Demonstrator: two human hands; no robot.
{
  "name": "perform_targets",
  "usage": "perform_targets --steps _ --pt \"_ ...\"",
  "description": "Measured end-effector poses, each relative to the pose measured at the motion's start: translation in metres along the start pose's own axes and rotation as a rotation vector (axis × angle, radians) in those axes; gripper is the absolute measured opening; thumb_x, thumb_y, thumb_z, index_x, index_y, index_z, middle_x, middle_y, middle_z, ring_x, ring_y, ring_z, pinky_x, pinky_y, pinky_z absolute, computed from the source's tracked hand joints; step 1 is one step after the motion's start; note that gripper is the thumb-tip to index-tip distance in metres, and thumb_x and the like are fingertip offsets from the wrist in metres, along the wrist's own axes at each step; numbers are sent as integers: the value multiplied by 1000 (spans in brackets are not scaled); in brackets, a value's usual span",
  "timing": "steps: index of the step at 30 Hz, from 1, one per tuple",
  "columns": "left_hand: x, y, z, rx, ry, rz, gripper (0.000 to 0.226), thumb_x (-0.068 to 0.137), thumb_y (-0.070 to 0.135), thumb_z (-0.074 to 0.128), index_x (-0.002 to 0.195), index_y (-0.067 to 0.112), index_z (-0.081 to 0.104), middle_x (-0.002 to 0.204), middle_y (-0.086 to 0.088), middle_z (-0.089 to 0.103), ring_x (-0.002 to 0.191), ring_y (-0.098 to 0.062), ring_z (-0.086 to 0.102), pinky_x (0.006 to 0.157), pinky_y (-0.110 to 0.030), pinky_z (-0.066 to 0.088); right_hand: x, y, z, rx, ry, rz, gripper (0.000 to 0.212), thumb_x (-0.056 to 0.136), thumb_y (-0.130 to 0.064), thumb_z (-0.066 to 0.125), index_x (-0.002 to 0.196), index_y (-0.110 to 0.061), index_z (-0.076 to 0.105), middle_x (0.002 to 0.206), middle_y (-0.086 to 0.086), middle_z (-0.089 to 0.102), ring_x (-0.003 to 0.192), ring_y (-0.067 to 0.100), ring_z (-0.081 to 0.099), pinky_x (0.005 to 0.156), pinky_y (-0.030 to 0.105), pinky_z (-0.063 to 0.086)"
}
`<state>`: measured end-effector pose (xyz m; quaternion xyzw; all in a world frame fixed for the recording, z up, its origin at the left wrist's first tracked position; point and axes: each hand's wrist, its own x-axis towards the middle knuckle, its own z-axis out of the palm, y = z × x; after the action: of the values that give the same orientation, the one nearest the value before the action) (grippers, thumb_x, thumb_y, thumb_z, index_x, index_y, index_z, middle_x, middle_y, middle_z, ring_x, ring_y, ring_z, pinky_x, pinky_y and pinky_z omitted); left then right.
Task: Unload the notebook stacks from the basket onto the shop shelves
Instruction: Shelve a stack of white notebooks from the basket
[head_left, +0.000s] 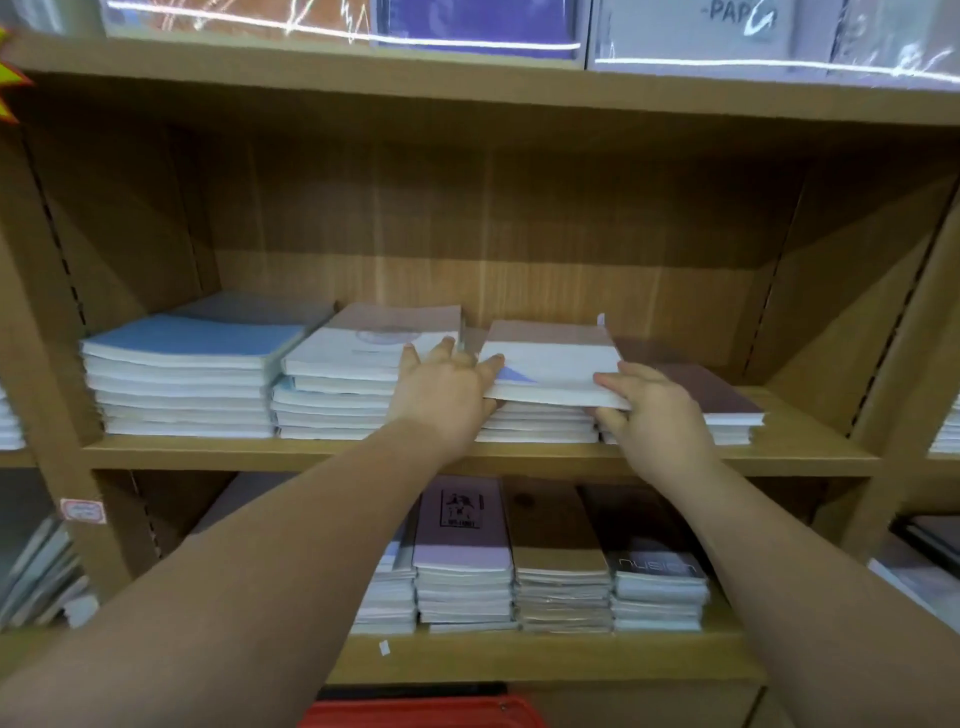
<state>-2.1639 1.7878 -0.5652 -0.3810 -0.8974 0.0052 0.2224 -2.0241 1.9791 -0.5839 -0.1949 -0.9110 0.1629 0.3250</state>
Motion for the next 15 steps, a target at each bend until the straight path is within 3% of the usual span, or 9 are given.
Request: perform_targets --steps 4,8,12,15 --pt "1 -9 -5 52 17 32 50 102 55 32 137 23 46 138 -1 58 132 -25 44 100 -53 39 16 5 -1 11 -147 -67 48 99 -29 66 146 -30 56 160 2 43 146 22 40 119 32 28" --pt "0 -25 -11 112 18 68 38 104 51 30 121 25 53 124 0 65 118 -24 51 85 -45 42 29 5 -10 29 -259 -148 46 99 -25 66 143 -36 58 156 -7 48 145 16 41 116 26 27" --pt "-4 -32 -10 155 41 53 43 103 54 30 125 24 53 124 1 65 119 -25 51 86 -44 43 38 2 -13 51 -335 -188 45 99 -21 66 141 -36 60 152 -13 51 141 11 44 109 18 28" --pt "-2 -38 -2 90 46 81 53 103 55 30 148 29 37 140 1 56 128 -27 46 97 -48 40 42 -1 -12 77 -361 -193 46 100 -19 65 141 -37 60 153 -14 50 142 10 41 112 19 25"
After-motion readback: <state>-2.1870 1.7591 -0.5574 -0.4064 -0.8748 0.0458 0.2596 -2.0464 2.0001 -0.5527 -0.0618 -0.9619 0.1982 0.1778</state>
